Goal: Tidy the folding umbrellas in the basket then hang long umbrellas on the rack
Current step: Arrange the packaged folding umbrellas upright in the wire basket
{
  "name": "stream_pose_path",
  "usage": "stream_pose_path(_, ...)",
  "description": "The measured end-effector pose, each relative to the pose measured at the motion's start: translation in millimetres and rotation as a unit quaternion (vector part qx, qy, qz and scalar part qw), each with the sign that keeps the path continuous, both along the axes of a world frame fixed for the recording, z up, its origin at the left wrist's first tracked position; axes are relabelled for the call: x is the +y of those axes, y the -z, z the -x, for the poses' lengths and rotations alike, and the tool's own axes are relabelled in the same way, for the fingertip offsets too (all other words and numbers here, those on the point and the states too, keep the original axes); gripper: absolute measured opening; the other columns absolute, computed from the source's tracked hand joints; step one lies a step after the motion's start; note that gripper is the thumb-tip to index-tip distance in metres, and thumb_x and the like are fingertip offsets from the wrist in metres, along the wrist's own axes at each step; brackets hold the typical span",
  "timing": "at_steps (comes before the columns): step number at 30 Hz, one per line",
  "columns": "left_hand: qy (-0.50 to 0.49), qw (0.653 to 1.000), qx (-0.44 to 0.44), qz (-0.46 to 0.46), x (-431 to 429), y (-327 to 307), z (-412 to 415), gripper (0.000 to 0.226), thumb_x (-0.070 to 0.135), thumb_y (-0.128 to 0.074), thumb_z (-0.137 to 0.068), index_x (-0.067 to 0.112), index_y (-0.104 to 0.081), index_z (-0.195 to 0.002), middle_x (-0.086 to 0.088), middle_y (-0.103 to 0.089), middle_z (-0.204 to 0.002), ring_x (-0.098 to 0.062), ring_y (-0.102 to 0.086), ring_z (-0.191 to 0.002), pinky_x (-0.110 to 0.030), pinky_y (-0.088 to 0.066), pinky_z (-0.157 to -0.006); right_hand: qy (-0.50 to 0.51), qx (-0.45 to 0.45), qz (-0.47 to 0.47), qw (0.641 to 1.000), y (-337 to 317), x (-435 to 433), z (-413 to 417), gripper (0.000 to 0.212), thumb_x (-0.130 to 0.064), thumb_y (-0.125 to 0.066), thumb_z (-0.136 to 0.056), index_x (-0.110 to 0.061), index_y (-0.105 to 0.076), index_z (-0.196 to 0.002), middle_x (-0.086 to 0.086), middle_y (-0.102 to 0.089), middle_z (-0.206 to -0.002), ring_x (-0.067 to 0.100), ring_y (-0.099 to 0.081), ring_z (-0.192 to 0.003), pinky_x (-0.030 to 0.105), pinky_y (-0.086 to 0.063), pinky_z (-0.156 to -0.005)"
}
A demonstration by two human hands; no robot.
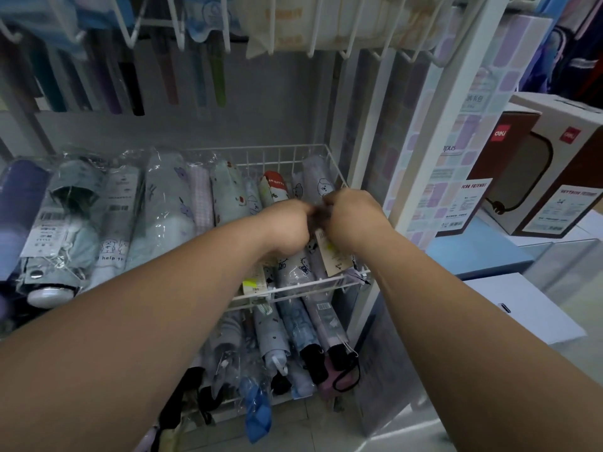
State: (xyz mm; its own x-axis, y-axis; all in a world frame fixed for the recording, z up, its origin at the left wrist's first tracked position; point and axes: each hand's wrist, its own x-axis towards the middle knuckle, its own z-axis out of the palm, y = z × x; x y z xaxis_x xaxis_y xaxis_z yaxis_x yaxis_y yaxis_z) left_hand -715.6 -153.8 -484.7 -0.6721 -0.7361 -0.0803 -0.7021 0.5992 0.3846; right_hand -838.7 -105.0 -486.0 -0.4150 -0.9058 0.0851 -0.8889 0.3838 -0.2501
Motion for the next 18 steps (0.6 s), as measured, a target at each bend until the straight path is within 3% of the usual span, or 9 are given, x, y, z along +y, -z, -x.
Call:
stream_pose_path(3,-0.033,0.999,0.017,0.012,7,-13,-26,0.051,0.005,-0.049,-0.096,0.019,-0.05,-0.145,-0.011,-0.056,-0.142,-0.03,-0.056,-0.125,-0.034,-0.049,-0.102,0.012,-0.02,0.042,0.999,-4,6,-7,0.029,-0.017,-0.059,-0.089,-0.015,-0.067,-0.117,0.013,-0.064,-0.116,0.033,-0.063,-0.101,0.03,-0.049,-0.075)
stream_pose_path(8,-0.075,0.987,0.11,0.089,9,-39,-86,0.054,0.006,-0.047,-0.098,0.025,-0.048,-0.148,-0.009,-0.053,-0.148,-0.027,-0.053,-0.131,-0.022,-0.041,-0.099,-0.065,-0.02,0.181,0.981,-18,6,-55,0.036,-0.026,-0.066,-0.088,-0.017,-0.068,-0.123,0.012,-0.067,-0.118,0.034,-0.062,-0.11,0.034,-0.05,-0.087)
stream_pose_path(12,-0.121,0.967,0.158,0.158,0,-46,-133,0.051,0.003,-0.048,-0.093,0.017,-0.055,-0.142,-0.013,-0.057,-0.143,-0.031,-0.052,-0.131,-0.028,-0.039,-0.106,-0.118,-0.161,0.209,0.957,-22,-10,-106,0.038,-0.033,-0.07,-0.086,-0.021,-0.07,-0.122,0.004,-0.072,-0.119,0.021,-0.065,-0.113,0.03,-0.05,-0.097)
stream_pose_path(16,-0.186,0.953,0.135,0.198,-6,-39,-173,0.048,0.011,-0.054,-0.091,0.016,-0.057,-0.138,-0.019,-0.058,-0.137,-0.038,-0.053,-0.126,-0.04,-0.046,-0.105,-0.143,-0.27,0.171,0.937,-16,-20,-141,0.037,-0.035,-0.071,-0.088,-0.024,-0.069,-0.124,0.002,-0.069,-0.104,0.018,-0.066,-0.098,0.025,-0.048,-0.083)
stream_pose_path(18,-0.206,0.957,0.104,0.178,-6,-31,-185,0.045,0.018,-0.055,-0.092,0.018,-0.057,-0.137,-0.021,-0.057,-0.135,-0.041,-0.055,-0.122,-0.042,-0.048,-0.101,-0.157,-0.326,0.15,0.92,-9,-24,-154,0.04,-0.039,-0.073,-0.086,-0.028,-0.068,-0.124,0.003,-0.071,-0.102,0.019,-0.067,-0.092,0.029,-0.052,-0.082)
